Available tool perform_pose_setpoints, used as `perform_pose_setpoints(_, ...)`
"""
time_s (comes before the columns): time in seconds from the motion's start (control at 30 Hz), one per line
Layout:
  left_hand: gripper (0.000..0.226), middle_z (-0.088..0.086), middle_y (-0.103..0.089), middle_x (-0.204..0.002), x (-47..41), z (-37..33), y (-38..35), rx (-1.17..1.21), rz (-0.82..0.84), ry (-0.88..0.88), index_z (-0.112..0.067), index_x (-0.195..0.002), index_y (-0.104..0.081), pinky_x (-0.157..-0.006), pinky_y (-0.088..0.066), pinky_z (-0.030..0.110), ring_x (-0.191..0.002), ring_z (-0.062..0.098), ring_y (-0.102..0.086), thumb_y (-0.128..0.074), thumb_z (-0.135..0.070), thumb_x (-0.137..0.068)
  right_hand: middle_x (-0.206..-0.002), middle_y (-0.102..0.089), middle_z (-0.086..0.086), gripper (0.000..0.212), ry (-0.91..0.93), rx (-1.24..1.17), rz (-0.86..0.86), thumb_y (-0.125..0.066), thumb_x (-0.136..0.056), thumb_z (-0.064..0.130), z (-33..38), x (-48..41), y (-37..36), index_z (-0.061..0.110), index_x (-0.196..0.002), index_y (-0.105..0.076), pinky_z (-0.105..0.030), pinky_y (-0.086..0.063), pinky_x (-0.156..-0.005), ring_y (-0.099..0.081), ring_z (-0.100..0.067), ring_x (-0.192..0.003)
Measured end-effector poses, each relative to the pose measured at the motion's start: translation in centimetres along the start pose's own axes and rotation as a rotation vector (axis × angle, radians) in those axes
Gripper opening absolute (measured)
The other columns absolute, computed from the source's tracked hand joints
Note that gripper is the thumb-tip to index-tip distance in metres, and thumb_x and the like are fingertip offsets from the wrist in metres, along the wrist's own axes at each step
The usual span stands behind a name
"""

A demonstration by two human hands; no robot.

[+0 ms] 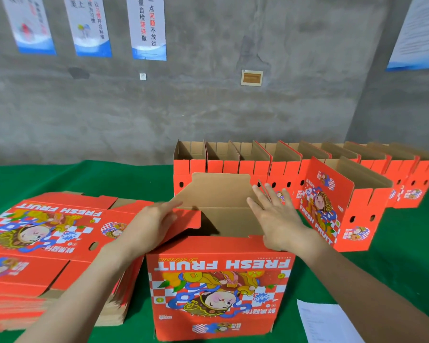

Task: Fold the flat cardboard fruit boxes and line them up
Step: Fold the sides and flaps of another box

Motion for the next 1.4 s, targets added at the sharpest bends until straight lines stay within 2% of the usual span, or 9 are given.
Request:
perform_pose_setpoints(0.2,0.086,-0.001,0.010,-0.158,-2.8,-0.6,-2.3,-0.227,0.300,0.133,-0.030,-0.152,-0.009,-0.116,-0.018,0.044,-0.145,0.029,-0.006,-0.054,-0.016,-0.080,-0.153,0.033,0.007,0.100,0.136,-0.281,-0.188,-0.057,-0.079,-0.001,-0.2,1.0,-0.4,0.034,-0.151,0.001,-0.045,0.002,-0.118,0.022,-0.022,-0.144)
perform_pose_setpoints(0.3,0.085,-0.001,0.006,-0.158,-3.3,-0.5,-2.8,-0.169,0.310,0.174,-0.027,-0.152,-0.007,-0.113,-0.022,0.038,-0.141,0.031,-0.012,-0.052,-0.014,-0.082,-0.156,0.020,0.018,0.102,0.288,-0.585,-0.418,-0.062,-0.080,-0.003,-0.6,2.4,-0.1,0.050,-0.146,-0.005,-0.025,-0.042,-0.098,-0.019,-0.004,-0.140)
perform_pose_setpoints(0.37,0.083,-0.002,0.004,-0.158,-3.4,-0.5,-2.9,-0.171,0.294,0.179,-0.028,-0.152,-0.008,-0.113,-0.023,0.039,-0.139,0.031,-0.013,-0.051,-0.015,-0.082,-0.158,-0.008,0.019,0.095,0.278,-0.735,-0.519,-0.065,-0.082,0.001,-0.8,3.0,-0.2,0.052,-0.144,-0.013,-0.012,-0.046,-0.082,-0.041,0.012,-0.116)
perform_pose_setpoints(0.47,0.082,-0.004,0.003,-0.158,-3.3,-0.4,-3.1,-0.152,0.281,0.182,-0.030,-0.152,-0.009,-0.113,-0.025,0.041,-0.139,0.032,-0.014,-0.051,-0.014,-0.083,-0.116,-0.063,0.019,0.060,0.114,-0.873,-0.452,-0.066,-0.087,0.017,-1.1,2.7,-1.9,0.041,-0.137,-0.042,-0.030,-0.046,-0.096,-0.058,-0.003,-0.106)
perform_pose_setpoints(0.6,0.083,-0.002,-0.001,-0.157,-3.0,-0.4,-3.0,-0.105,0.248,0.153,-0.029,-0.151,-0.015,-0.112,-0.027,0.039,-0.138,0.031,-0.016,-0.054,-0.010,-0.081,-0.080,-0.070,0.003,0.012,0.033,-0.881,-0.504,-0.066,-0.087,0.012,-1.5,2.6,-2.2,0.011,-0.098,-0.071,-0.039,-0.051,-0.081,-0.064,-0.014,-0.083)
perform_pose_setpoints(0.73,0.067,0.008,-0.042,-0.135,-2.6,-0.3,-2.1,0.119,0.082,0.046,-0.010,-0.134,-0.046,-0.106,-0.036,0.034,-0.122,0.026,-0.042,-0.057,0.008,-0.070,-0.072,-0.068,0.004,0.012,0.023,-0.923,-0.531,-0.063,-0.087,0.003,-1.5,2.6,-1.9,0.009,-0.091,-0.072,-0.030,-0.051,-0.073,-0.063,-0.011,-0.072)
perform_pose_setpoints(0.87,0.036,-0.004,-0.059,-0.088,-2.2,-0.2,-1.5,0.237,-0.054,0.069,-0.016,-0.092,-0.049,-0.069,-0.039,0.006,-0.083,0.019,-0.056,-0.058,0.012,-0.070,-0.084,-0.066,0.002,0.013,0.003,-0.934,-0.547,-0.060,-0.088,0.001,-1.8,2.4,-2.3,0.009,-0.096,-0.069,-0.031,-0.050,-0.080,-0.062,-0.012,-0.081)
perform_pose_setpoints(1.13,0.008,0.000,-0.058,-0.082,-2.6,-0.7,-1.7,0.077,0.004,0.126,-0.009,-0.079,-0.070,-0.065,-0.031,0.022,-0.081,0.020,-0.056,-0.066,-0.015,-0.083,-0.133,-0.049,0.006,0.031,-0.050,-0.967,-0.247,-0.053,-0.096,0.025,-2.2,1.4,-3.3,0.019,-0.127,-0.053,-0.022,-0.025,-0.101,-0.036,-0.012,-0.131)
perform_pose_setpoints(1.4,0.094,0.007,-0.020,-0.154,-2.6,0.6,-3.2,-0.032,0.277,0.344,-0.023,-0.150,-0.022,-0.116,-0.021,0.041,-0.142,0.029,-0.020,-0.071,-0.053,-0.075,-0.152,-0.030,-0.004,0.069,-0.170,-0.790,0.054,-0.059,-0.087,0.046,-1.1,-2.3,-2.9,0.023,-0.147,-0.032,-0.037,-0.026,-0.111,-0.025,-0.030,-0.139)
Point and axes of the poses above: each hand's wrist, its own x-axis away from the middle knuckle, its own y-axis out of the back of the hand, z = x × y, the point moved 4 cm from there along -x, towards the middle knuckle
